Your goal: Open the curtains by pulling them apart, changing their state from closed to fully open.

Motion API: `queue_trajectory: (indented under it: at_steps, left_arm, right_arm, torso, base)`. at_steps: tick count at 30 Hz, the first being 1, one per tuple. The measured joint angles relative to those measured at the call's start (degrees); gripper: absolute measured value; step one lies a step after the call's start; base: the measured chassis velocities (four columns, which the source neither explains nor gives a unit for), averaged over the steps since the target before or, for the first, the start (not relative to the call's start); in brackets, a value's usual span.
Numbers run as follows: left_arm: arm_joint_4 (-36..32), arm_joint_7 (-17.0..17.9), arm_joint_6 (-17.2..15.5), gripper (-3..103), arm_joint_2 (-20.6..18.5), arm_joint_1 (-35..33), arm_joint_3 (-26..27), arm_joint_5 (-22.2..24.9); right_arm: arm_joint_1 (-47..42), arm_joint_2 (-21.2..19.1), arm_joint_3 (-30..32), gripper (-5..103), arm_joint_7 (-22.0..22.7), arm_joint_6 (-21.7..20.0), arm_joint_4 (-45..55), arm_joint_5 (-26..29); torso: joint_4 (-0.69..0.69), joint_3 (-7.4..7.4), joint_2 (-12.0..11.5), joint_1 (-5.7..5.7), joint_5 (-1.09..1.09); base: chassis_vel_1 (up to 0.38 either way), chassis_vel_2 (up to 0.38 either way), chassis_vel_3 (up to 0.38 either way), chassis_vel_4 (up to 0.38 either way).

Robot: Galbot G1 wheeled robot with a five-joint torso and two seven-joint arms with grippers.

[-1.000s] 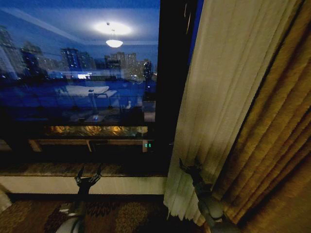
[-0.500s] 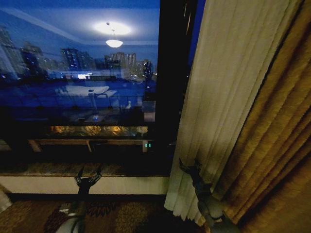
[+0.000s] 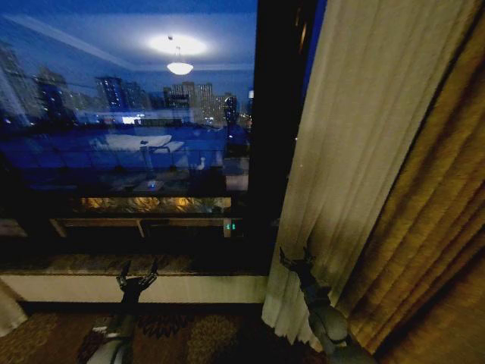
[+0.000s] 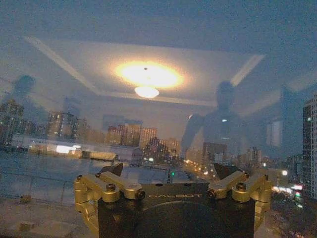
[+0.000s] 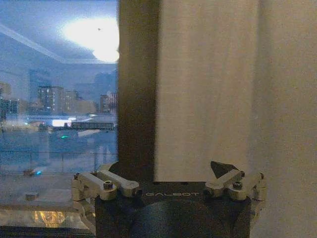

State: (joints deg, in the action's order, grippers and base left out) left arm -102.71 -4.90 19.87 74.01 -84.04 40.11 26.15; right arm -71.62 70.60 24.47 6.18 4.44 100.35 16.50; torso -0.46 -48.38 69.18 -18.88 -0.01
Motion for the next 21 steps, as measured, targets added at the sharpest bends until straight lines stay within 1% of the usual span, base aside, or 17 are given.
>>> queue_trajectory:
  at_steps: [4,11,21]
  left_arm:
    - [0.00,0.00,0.00,100,0.00,0.00,0.00,0.00]
    - [0.00,0.00,0.00,100,0.00,0.00,0.00,0.00]
    - [0.00,0.00,0.01,100,0.00,0.00,0.00,0.00]
  right_arm:
    - [0.00,0.00,0.00,100,0.00,0.00,0.01,0.00]
    - [0.00,0.00,0.00,100,0.00,0.00,0.02,0.00]
    - [-0.01,0.00,0.00,100,0.00,0.01,0.02,0.00]
  torso:
    - [0.00,0.00,0.00,0.00,-0.01]
    - [0.00,0.00,0.00,0.01,0.00]
    - [0.00,0.00,0.00,0.00,0.00]
  base:
    - [0.258,0.259,-0.287,-0.257]
    - [0.299,0.337,-0.315,-0.303]
    - [0.355,0.369,-0.356,-0.350]
